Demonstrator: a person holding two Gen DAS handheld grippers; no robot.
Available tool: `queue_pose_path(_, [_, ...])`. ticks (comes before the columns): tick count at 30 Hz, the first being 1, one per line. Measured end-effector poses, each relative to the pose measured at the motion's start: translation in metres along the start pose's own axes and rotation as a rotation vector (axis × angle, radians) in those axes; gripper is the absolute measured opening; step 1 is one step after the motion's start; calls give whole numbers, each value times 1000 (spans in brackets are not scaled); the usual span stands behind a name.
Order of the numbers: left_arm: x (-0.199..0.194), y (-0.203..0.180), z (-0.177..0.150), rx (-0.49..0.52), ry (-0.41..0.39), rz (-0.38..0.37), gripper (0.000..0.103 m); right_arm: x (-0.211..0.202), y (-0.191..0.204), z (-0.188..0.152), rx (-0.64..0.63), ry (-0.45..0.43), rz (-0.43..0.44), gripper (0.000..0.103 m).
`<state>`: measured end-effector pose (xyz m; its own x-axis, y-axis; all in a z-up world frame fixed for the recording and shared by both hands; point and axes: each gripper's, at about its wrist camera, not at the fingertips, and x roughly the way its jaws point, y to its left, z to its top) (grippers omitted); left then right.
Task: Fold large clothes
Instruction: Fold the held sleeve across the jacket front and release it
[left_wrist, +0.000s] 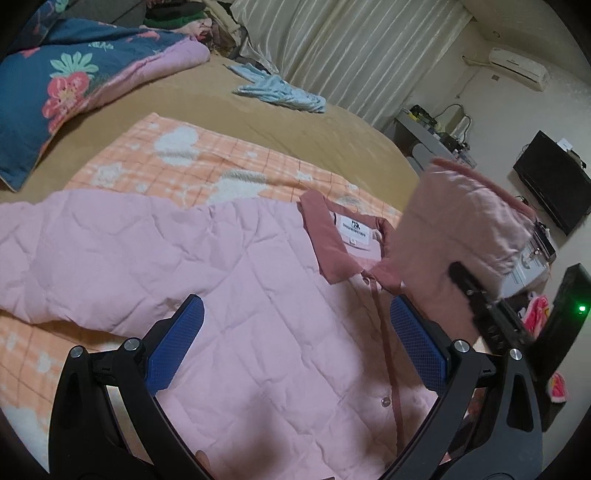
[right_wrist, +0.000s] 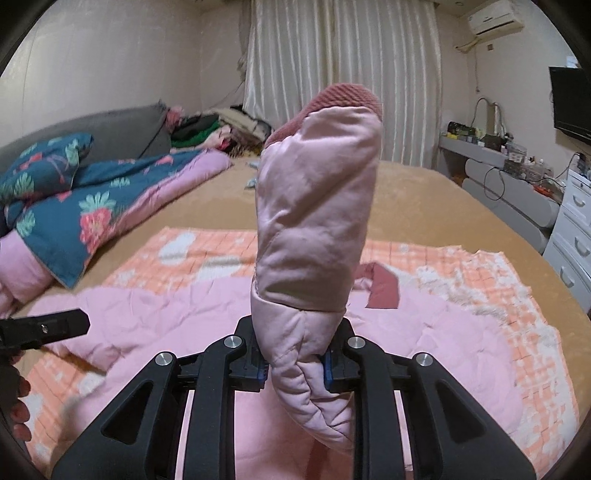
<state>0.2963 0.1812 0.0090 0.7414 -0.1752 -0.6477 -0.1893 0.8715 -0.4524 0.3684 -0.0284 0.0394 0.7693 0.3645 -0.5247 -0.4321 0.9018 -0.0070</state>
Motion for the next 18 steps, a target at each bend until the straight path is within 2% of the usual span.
queue_pose_path(6, [5, 4, -5, -24, 12, -66, 95, 23, 20, -18, -28, 65, 27, 29])
queue_pose_path(10, [8, 11, -5, -91, 37, -145, 95, 37, 35, -31, -50, 122, 59, 35])
queue_pose_path(15, [10, 14, -6, -122, 47, -180, 95, 42, 55, -47, -80, 170, 131, 54])
queue_pose_path(18, [16, 17, -9, -149, 80, -233, 95, 40, 67, -54, -119, 199, 167, 65])
